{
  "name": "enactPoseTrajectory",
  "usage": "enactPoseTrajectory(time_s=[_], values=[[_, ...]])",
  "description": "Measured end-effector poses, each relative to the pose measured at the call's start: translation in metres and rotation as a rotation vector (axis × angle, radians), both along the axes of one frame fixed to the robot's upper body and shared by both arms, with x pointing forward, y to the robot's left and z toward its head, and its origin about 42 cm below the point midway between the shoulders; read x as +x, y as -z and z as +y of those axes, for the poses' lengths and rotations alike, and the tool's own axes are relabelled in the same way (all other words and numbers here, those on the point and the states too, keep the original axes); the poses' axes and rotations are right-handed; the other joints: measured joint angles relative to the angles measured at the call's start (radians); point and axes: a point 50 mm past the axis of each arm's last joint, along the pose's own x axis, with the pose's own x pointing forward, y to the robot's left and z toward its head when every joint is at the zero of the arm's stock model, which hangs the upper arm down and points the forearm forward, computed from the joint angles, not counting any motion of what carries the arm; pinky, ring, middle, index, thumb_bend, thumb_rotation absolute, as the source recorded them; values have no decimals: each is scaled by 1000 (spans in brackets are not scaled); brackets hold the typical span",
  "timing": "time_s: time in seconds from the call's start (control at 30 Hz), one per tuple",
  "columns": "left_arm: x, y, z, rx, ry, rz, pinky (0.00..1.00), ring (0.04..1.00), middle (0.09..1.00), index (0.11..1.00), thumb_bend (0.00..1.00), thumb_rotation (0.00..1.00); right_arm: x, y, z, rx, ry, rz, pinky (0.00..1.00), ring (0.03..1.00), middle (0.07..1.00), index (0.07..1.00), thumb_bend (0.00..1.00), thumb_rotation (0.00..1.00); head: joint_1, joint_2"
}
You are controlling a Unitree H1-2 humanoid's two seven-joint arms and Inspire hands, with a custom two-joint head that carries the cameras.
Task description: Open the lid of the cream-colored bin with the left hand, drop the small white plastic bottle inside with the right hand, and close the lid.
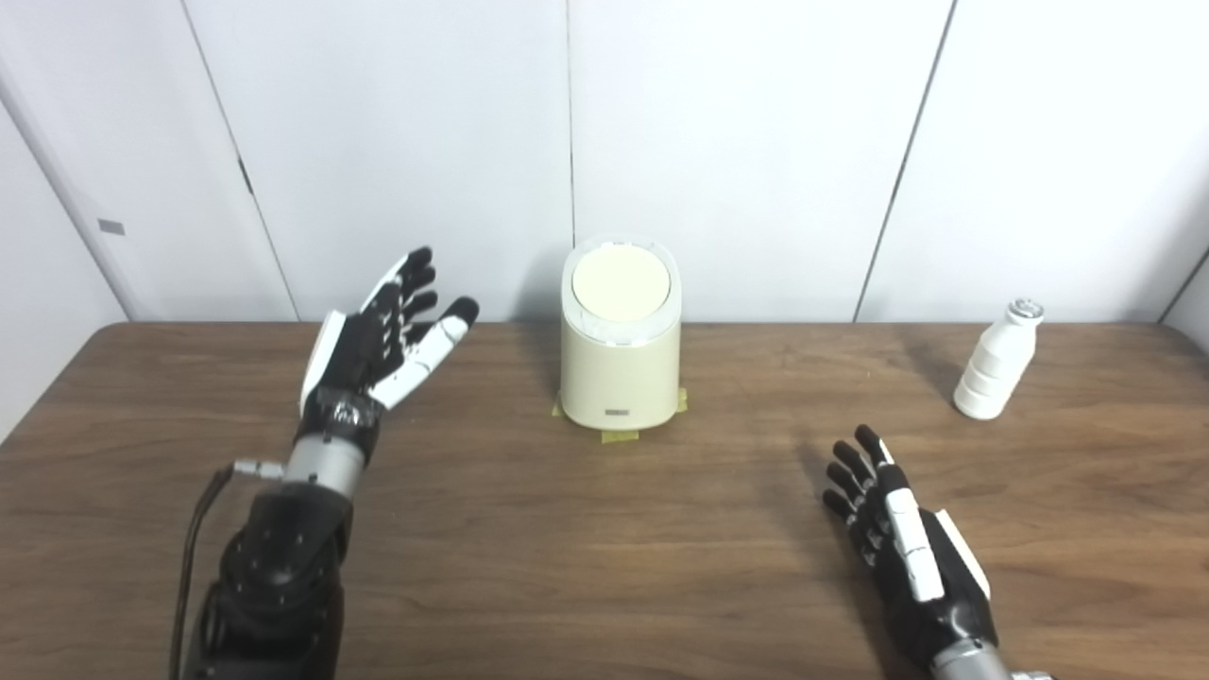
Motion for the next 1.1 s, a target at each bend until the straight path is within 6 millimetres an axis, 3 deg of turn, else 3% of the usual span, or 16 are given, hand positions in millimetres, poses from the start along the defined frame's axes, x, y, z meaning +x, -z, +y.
enactPoseTrajectory(time_s=[0.17, 0.3, 0.63, 0.9, 1.1], values=[[16, -8, -9, 74, 14, -7, 876, 919, 936, 965, 691, 522, 0, 2, 0, -1, 2, 2, 926, 963, 969, 1000, 470, 892, 3, -31], [31, -15, -17, 135, 6, -11, 885, 899, 921, 958, 738, 477, 0, 5, -1, -5, 5, -7, 933, 968, 969, 1000, 481, 902, 3, -49], [73, -25, -38, 230, 33, 5, 772, 873, 924, 958, 801, 275, 0, 7, -1, -24, 9, -17, 912, 956, 953, 1000, 498, 903, 5, -62], [108, -22, -64, 282, 71, 47, 739, 876, 926, 960, 827, 190, 0, 7, -1, -25, 12, -23, 899, 940, 938, 994, 492, 896, 2, -68], [123, -22, -77, 289, 85, 81, 749, 887, 936, 959, 798, 129, 0, 7, 1, -47, 19, -33, 890, 930, 926, 985, 468, 894, 0, -68]])
